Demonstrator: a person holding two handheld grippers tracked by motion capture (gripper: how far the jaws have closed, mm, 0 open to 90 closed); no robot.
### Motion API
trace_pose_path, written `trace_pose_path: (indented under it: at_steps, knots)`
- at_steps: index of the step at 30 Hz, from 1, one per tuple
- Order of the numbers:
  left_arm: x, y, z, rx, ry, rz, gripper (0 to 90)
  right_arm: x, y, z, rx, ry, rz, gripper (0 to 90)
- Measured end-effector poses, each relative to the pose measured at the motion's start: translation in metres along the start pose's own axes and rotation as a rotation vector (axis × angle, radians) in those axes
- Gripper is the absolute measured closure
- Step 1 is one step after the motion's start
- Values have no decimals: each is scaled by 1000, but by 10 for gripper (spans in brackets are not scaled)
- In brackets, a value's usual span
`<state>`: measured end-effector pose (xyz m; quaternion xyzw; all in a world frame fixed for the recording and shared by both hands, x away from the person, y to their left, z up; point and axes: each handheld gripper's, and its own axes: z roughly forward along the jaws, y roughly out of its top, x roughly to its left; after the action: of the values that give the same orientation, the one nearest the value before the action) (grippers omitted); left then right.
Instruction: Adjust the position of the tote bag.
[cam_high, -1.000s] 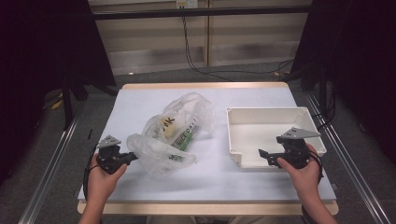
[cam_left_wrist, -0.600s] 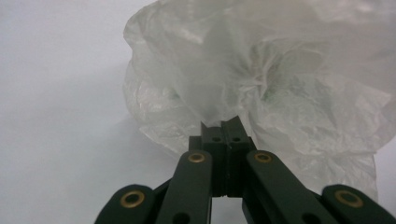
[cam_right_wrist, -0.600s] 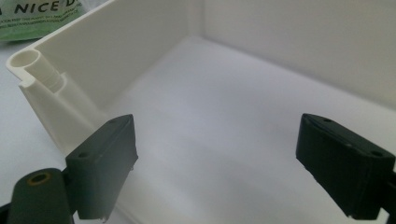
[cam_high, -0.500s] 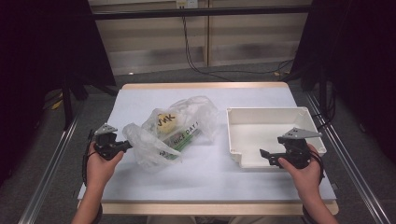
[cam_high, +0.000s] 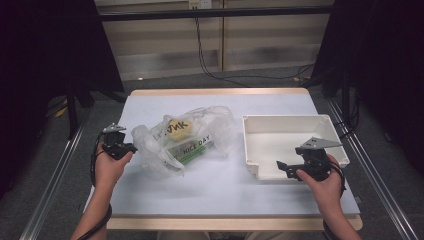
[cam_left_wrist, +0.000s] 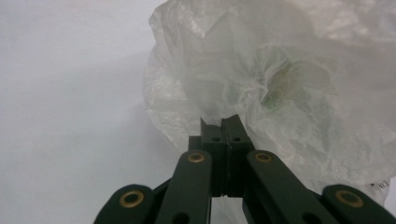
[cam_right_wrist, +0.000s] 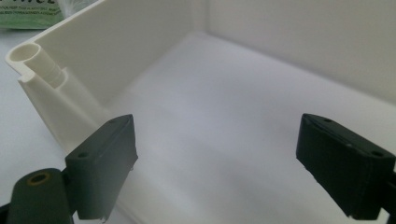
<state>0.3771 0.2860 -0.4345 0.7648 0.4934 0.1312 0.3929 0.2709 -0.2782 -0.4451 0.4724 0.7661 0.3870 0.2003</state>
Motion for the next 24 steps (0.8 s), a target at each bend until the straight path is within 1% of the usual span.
trace_pose_path:
  at_steps: [1,2,3,4,5,8,9,10,12,13,15,18,19,20,21,22,24]
  knots:
    - [3,0,0,5,-2,-8,900,-1,0,0,-1,-1,-3,120]
    - [8,0,1,-10,-6,-29,900,-2,0,-1,-2,-2,-2,119]
    - [8,0,1,-10,-6,-29,900,-2,0,-1,-1,-4,0,119]
    - [10,1,3,-8,3,-24,900,-2,0,-1,1,-6,-1,119]
    - [11,2,3,-4,2,-19,900,-1,0,-2,1,-5,1,119]
    - [12,5,6,-8,-5,-22,900,-1,-1,-2,0,-5,0,119]
    - [14,7,6,2,-4,-9,900,-2,-1,-1,1,-7,-3,119]
    - [15,8,7,-6,1,-25,900,-1,0,-1,3,-5,0,118]
    - [17,10,8,-7,-1,-24,899,0,0,-1,4,-4,2,118]
    - [18,11,9,-11,8,-25,899,0,-1,0,3,-1,-5,117]
    - [20,11,10,-4,4,-28,899,1,0,0,10,6,-3,117]
    - [21,12,13,-9,4,-43,899,2,0,0,9,6,-2,116]
    - [23,13,13,1,3,-32,898,1,-1,0,10,7,-5,116]
    - [26,13,15,-6,13,-39,898,0,-1,1,11,4,-2,116]
    - [26,13,15,-6,13,-39,894,0,-1,1,11,4,-2,116]
    - [27,12,16,-12,16,-52,894,0,-2,1,13,1,1,115]
    - [31,10,17,-5,12,-59,865,0,-1,-1,7,2,-2,114]
